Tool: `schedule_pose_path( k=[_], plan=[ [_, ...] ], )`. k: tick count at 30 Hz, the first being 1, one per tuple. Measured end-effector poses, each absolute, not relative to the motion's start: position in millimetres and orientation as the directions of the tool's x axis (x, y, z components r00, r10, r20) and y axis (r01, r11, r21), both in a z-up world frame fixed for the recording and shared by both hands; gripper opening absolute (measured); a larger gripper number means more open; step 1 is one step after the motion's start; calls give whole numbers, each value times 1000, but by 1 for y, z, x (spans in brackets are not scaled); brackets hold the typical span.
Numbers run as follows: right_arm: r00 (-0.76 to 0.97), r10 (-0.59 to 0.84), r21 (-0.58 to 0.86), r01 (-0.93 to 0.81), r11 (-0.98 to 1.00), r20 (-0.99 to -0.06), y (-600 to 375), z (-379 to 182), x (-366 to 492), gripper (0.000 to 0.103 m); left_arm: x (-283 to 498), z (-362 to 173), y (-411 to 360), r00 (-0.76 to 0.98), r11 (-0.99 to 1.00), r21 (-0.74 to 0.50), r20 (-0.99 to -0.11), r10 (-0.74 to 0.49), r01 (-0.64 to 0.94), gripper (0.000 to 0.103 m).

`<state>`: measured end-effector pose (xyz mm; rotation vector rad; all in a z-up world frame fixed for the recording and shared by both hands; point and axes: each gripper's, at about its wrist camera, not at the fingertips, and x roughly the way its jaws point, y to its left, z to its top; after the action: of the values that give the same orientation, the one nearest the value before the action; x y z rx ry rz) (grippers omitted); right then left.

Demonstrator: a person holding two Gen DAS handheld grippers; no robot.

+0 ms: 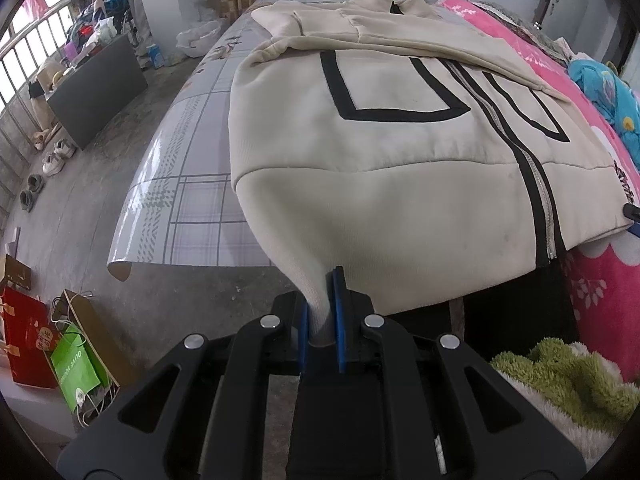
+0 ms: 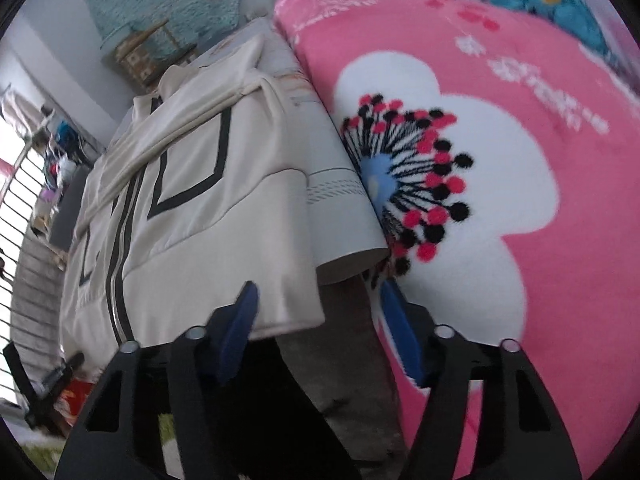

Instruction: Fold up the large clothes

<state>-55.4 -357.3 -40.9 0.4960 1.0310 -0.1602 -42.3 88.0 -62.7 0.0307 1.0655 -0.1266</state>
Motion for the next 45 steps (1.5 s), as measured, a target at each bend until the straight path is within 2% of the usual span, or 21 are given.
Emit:
schedule_pose_path(
  k=[5, 6, 7, 10, 16, 31, 36, 40, 45],
  plan=[
    [514, 173, 376, 324, 868, -840, -352, -51, -51, 31, -47, -61, 87, 500, 992, -22, -862, -82, 125, 10],
    [512, 162, 361, 316, 878, -843, -347, -50, -51, 27, -48, -58, 87, 510, 992, -18, -857, -81, 127, 9],
    [513, 150, 345, 310, 886, -845, -343, -47, -53, 17, -49, -56, 87, 518, 992, -18, -852, -82, 128, 8],
    [523, 101, 299, 310, 903, -846, -332, -38, -56, 7, -55, -45, 85, 551, 991, -8, -831, -82, 136, 5],
    [582, 87, 317, 306, 898, -809, -331, -18, -68, 5, -70, -21, 80, 622, 987, -1, -776, -104, 163, 4],
    [652, 121, 377, 269, 886, -749, -333, 21, -101, 5, -97, 13, 109, 612, 960, -206, -739, -281, 192, 4],
    [693, 157, 410, 216, 886, -704, -328, 38, -81, 5, -65, 30, 118, 627, 928, -310, -686, -369, 207, 4],
    [728, 155, 414, 190, 890, -668, -329, 56, -44, 5, -28, 35, 122, 643, 917, -358, -664, -381, 173, 4],
    [725, 170, 442, 202, 874, -668, -340, 52, 15, 5, 32, 28, 129, 631, 909, -407, -681, -371, 94, 5]
  ],
)
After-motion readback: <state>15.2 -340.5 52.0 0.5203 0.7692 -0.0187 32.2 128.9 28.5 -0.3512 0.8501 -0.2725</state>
